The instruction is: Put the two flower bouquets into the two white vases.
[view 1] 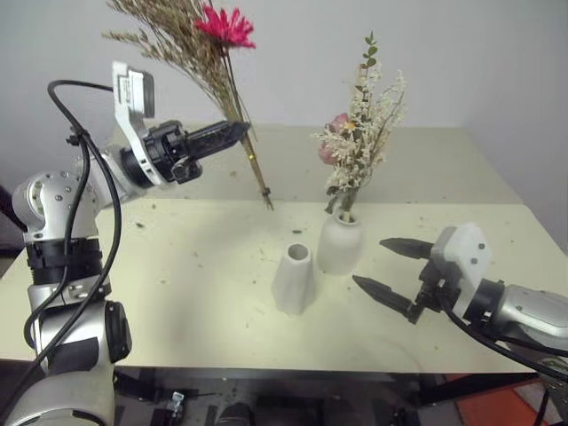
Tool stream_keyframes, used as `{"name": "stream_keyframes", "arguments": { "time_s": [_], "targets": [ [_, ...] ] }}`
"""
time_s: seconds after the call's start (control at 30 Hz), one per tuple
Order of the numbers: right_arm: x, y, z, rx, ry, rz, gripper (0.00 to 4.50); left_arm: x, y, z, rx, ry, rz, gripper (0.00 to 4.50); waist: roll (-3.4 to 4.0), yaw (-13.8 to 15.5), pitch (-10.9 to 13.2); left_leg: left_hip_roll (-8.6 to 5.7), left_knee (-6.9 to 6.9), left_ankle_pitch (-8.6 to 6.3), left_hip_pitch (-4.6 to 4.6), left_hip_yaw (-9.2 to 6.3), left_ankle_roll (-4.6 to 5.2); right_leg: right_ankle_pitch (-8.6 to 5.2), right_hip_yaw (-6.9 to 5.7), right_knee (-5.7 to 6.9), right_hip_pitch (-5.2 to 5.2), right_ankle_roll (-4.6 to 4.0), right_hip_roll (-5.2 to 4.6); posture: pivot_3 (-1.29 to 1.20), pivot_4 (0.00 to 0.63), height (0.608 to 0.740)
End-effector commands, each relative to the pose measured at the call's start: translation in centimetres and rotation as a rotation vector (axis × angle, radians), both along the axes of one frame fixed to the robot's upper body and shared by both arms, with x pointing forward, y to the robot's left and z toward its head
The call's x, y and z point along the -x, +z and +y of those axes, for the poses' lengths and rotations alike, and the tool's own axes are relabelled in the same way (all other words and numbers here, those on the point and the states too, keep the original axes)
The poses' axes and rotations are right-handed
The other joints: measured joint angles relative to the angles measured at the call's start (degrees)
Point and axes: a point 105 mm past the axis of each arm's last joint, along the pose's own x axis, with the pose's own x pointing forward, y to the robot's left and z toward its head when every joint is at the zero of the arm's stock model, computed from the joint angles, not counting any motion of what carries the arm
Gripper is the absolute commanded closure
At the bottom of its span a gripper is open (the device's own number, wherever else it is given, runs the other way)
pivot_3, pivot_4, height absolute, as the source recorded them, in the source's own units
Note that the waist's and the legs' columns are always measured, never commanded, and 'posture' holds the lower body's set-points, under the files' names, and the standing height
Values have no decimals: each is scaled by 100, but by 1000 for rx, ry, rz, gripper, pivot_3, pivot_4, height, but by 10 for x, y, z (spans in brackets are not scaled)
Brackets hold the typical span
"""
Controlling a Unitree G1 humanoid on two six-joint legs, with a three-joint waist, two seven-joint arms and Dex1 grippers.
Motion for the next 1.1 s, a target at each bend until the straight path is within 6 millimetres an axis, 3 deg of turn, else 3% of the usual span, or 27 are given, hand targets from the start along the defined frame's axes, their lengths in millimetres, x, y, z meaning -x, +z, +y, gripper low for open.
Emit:
{"name": "stream_keyframes", "arguments": {
  "time_s": [0.03, 0.17, 0.33, 0.6, 1.1],
  "targets": [
    [11, 12, -3, 19, 13, -35, 0, 13, 4, -8, -64, -119, -98, 4484, 0, -8, 0, -1, 0, 0, 0, 0, 0, 0, 0, 1, 0, 0, -1, 0, 150, 740],
    [20, 8, -9, 37, 15, 0, 0, 10, -9, -16, -161, -156, -167, 4484, 0, -2, 0, 0, 0, 0, -1, 0, 0, 0, 0, 0, 0, -1, 1, 0, 150, 740],
    [28, 5, -15, 43, 19, 40, 0, 3, -10, -23, -147, -188, -185, 4484, -2, -1, 1, 0, 1, 0, -4, 0, 0, -1, 0, -2, 0, 0, 1, 0, 150, 740],
    [27, 5, -15, 47, -9, 27, 0, 0, -12, -36, -114, -238, -182, 4484, -3, -13, 1, 0, 1, 0, -4, 0, 0, -1, 0, -2, 0, 1, 1, 0, 150, 740],
    [24, 4, -15, 60, -54, 7, 0, -3, -38, -54, -179, -291, -148, 4484, -3, -10, 1, 0, 2, 0, -4, 0, 0, -1, 0, -2, 0, 2, 1, 0, 150, 740]
  ]
}}
